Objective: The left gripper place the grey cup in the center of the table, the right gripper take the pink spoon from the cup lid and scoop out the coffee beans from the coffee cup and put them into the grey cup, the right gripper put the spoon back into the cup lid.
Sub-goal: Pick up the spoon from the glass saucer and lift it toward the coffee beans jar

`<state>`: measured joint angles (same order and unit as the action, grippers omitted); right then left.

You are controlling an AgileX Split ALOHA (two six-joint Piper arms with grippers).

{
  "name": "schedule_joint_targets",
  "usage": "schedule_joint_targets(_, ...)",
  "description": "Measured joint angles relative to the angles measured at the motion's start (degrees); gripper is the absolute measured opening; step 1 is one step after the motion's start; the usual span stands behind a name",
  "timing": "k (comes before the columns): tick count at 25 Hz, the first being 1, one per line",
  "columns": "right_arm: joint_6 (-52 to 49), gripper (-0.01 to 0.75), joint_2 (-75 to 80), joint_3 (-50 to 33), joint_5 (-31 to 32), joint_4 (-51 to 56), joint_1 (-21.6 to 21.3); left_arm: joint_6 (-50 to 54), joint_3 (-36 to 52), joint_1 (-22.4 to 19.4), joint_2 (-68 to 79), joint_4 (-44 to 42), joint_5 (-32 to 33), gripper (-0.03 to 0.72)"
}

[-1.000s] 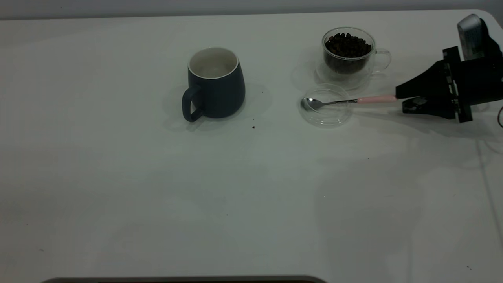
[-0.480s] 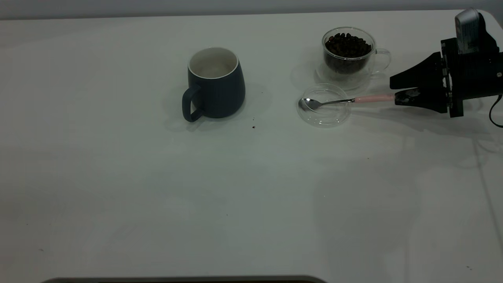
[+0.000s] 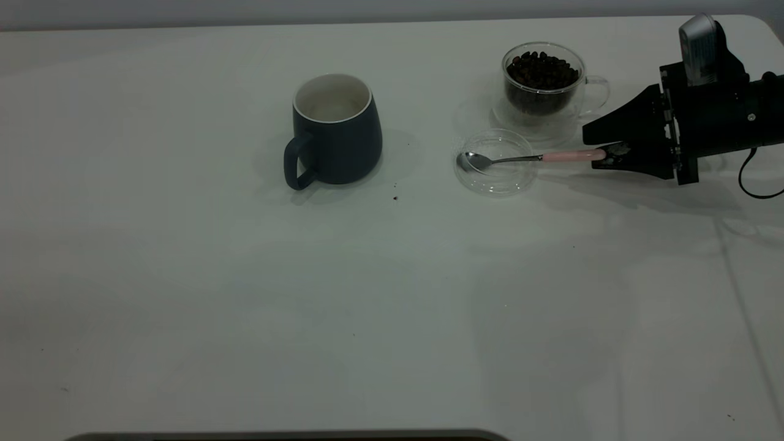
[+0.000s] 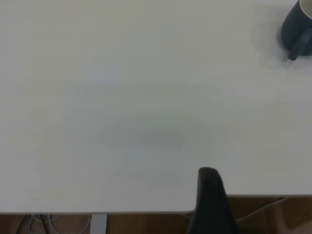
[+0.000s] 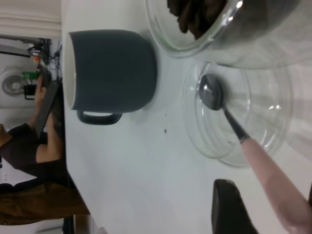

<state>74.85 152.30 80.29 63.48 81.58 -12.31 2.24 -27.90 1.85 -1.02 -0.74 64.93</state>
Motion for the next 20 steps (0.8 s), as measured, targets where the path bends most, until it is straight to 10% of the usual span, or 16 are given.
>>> schedule_joint_targets(20,-2.77,0.393,1.14,0.0,-1.46,1.44,2.68,0.0,0.0,0.0,0.0,0.0,0.0,0.565)
